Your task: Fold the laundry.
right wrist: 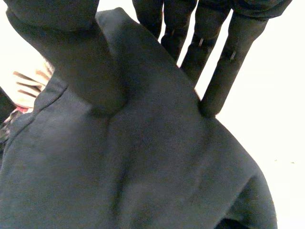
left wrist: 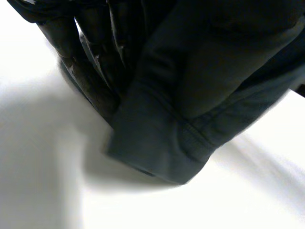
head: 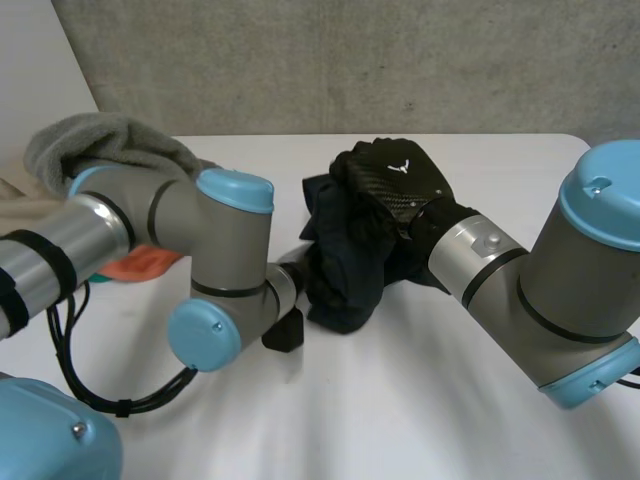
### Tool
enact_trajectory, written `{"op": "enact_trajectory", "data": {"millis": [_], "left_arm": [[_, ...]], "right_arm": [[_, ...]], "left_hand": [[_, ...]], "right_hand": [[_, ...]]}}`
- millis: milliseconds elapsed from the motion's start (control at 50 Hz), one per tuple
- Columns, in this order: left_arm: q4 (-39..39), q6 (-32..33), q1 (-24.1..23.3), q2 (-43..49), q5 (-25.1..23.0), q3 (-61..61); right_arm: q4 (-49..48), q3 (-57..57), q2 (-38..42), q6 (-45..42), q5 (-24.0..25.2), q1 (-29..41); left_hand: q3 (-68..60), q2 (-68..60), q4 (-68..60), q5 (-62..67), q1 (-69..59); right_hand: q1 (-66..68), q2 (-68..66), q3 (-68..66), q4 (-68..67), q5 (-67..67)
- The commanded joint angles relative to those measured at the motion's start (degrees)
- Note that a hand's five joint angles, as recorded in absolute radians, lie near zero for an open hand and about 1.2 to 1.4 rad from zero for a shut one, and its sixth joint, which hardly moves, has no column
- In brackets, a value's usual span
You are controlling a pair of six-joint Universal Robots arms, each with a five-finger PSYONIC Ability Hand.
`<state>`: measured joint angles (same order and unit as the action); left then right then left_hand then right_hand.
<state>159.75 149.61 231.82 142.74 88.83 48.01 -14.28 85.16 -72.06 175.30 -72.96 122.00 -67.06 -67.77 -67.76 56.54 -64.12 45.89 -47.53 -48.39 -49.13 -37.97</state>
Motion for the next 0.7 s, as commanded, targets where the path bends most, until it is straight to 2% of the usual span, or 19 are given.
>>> {"op": "enact_trajectory", "data": {"millis": [20,60,160,260,300,400,480,560,620,640,700], "left_arm": [[2.22,1.39,4.78,-6.85,10.21,2.26],[3.1,2.96,6.18,-9.14,11.19,2.52],[6.27,12.89,11.11,-17.22,10.75,0.86],[11.53,22.2,11.29,-21.62,9.7,-6.94],[12.24,23.88,11.03,-21.89,9.78,-9.06],[13.74,28.11,7.43,-20.4,7.85,-17.77],[13.92,28.64,3.39,-16.72,3.03,-21.46],[12.87,28.99,-3.45,-9.61,-5.48,-21.38],[10.94,29.08,-6.63,-5.38,-7.53,-20.15],[9.8,29.16,-8.38,-2.5,-7.53,-19.37],[8.3,29.25,-10.68,1.39,-7.18,-18.83]], "right_arm": [[0.83,-1.22,-0.89,-0.84,-0.34,-2.64],[1.62,-1.75,-1.06,-1.45,-0.78,-4.13],[4.25,-3.07,-2.12,-3.65,-0.78,-10.2],[5.22,-4.13,-2.03,-5.05,-0.43,-15.64],[5.22,-4.13,-2.03,-5.06,-0.25,-16.79],[5.22,-3.42,-1.77,-5.32,0.01,-19.43],[4.87,-2.98,-1.42,-5.76,-0.25,-20.84],[3.91,-3.24,-0.45,-6.37,-0.78,-23.55],[3.12,-3.68,0.34,-6.64,-1.66,-25.14],[2.51,-4.12,1.04,-6.73,-2.44,-25.93],[1.97,-4.74,2.36,-7.17,-3.5,-26.73]], "left_hand": [[-12.94,-12.23,-12.24,13.46,-15.88],[-12.94,-12.23,-12.24,13.46,-15.88],[-12.94,-12.23,-12.24,13.46,-15.88],[-12.94,-12.23,-12.24,13.46,-15.88],[-12.94,-12.23,-12.24,13.46,-15.88],[-12.94,-12.23,-12.24,13.46,-15.88],[-12.94,-12.23,-12.24,13.46,-15.88],[-12.94,-12.23,-12.24,13.46,-15.88],[-12.94,-12.23,-12.24,13.46,-15.88],[-10.79,-10.08,-10.09,11.31,-13.73],[8.35,9.05,9.04,-7.82,5.4]], "right_hand": [[-35.89,37.53,38.39,39.13,37.97],[-35.89,37.53,38.39,39.13,37.97],[-35.89,37.53,38.39,39.13,37.97],[-35.89,37.53,38.39,39.13,37.97],[-35.89,37.53,38.39,39.13,37.97],[-35.89,37.53,38.39,39.13,37.97],[-35.89,37.53,38.39,39.13,37.97],[-35.89,37.53,38.39,39.13,37.97],[-35.89,37.53,38.39,39.13,37.97],[-35.89,37.53,38.39,39.13,37.97],[-35.89,37.53,38.39,39.13,37.97]]}}
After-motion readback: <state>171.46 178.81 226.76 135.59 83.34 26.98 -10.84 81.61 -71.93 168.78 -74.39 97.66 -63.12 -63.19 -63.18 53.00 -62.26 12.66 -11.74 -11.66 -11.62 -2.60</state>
